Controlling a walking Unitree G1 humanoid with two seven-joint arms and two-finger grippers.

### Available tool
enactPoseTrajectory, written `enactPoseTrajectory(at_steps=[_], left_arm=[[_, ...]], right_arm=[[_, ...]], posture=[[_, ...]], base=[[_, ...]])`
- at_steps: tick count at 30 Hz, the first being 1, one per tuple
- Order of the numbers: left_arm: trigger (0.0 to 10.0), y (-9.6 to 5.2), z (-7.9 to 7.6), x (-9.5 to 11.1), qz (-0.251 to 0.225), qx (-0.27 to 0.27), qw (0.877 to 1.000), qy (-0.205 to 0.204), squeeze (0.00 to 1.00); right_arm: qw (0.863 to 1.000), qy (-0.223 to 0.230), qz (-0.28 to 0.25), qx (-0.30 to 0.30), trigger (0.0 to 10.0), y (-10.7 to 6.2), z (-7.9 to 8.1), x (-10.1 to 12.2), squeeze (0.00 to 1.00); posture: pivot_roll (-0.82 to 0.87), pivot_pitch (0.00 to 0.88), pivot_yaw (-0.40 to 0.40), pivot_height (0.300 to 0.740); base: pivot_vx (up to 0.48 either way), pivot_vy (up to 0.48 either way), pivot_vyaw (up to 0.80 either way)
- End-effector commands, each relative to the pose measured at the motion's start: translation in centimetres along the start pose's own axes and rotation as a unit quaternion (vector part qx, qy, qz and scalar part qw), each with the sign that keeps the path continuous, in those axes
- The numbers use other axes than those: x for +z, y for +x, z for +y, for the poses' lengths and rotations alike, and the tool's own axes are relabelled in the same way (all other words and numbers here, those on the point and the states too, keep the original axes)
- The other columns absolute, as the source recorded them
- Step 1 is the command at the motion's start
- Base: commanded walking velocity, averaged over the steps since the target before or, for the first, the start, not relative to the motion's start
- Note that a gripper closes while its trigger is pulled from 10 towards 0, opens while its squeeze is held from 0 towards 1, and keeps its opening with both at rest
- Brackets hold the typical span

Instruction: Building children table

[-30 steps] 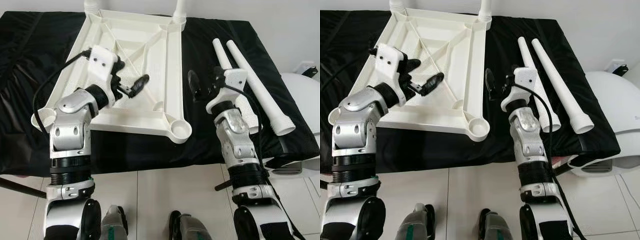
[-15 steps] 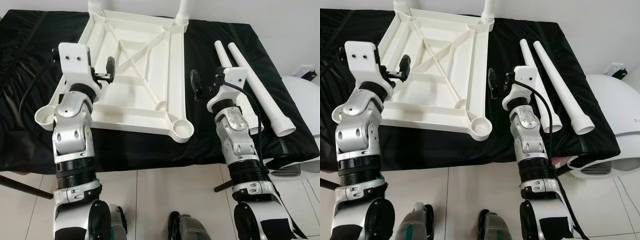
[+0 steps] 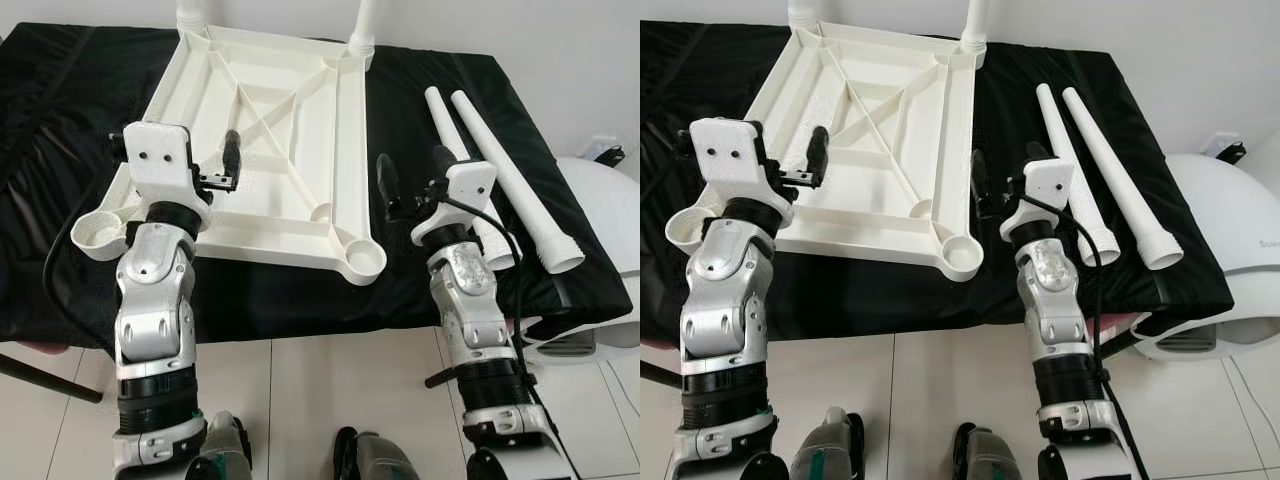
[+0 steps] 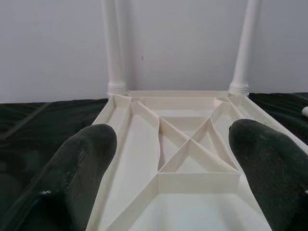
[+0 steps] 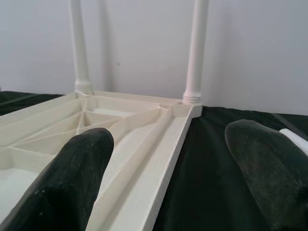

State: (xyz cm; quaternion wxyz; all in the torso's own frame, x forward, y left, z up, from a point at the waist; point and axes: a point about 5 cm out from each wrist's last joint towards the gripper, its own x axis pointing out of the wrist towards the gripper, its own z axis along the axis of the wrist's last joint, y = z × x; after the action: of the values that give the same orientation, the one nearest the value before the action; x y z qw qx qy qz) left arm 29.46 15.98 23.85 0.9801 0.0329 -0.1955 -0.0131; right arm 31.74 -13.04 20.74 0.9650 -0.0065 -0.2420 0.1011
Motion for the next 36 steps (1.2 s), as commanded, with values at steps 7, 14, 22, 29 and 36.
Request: enactPoseTrajectory(at_steps=[7,14,22,29,36], left_arm=[[10.0,-1.6,-0.2,-0.6,0.005,-0.002,0.999,0.032,0.0],[10.0,-1.6,-0.3,-0.9,0.002,-0.014,0.998,0.064,0.0],[10.0,-1.6,-0.7,-0.8,-0.002,-0.025,0.997,0.074,0.0],[10.0,-1.9,-2.2,-0.7,-0.007,-0.077,0.993,0.088,0.0],[10.0,-2.1,-3.4,-0.7,-0.01,-0.13,0.987,0.094,0.0]], right_arm=[[0.999,-0.015,0.007,-0.027,10.0,-1.0,-0.5,-0.5,0.0],[0.994,-0.029,0.038,-0.095,10.0,-1.4,-2.8,-1.7,0.0],[0.987,-0.043,0.05,-0.148,10.0,-1.2,-4.4,-1.6,0.0],[0.976,-0.05,0.06,-0.201,10.0,-1.1,-5.7,-1.4,0.0],[0.96,-0.055,0.083,-0.262,10.0,-1.4,-6.7,-1.9,0.0]], posture=[[0.08,0.094,-0.045,0.74],[0.09,0.098,-0.045,0.74],[0.08,0.103,-0.043,0.74],[0.08,0.104,-0.044,0.74],[0.08,0.106,-0.036,0.74]], base=[[0.0,0.0,0.0],[0.0,0.0,0.0],[0.0,0.0,0.0],[0.0,0.0,0.0],[0.0,0.0,0.0]])
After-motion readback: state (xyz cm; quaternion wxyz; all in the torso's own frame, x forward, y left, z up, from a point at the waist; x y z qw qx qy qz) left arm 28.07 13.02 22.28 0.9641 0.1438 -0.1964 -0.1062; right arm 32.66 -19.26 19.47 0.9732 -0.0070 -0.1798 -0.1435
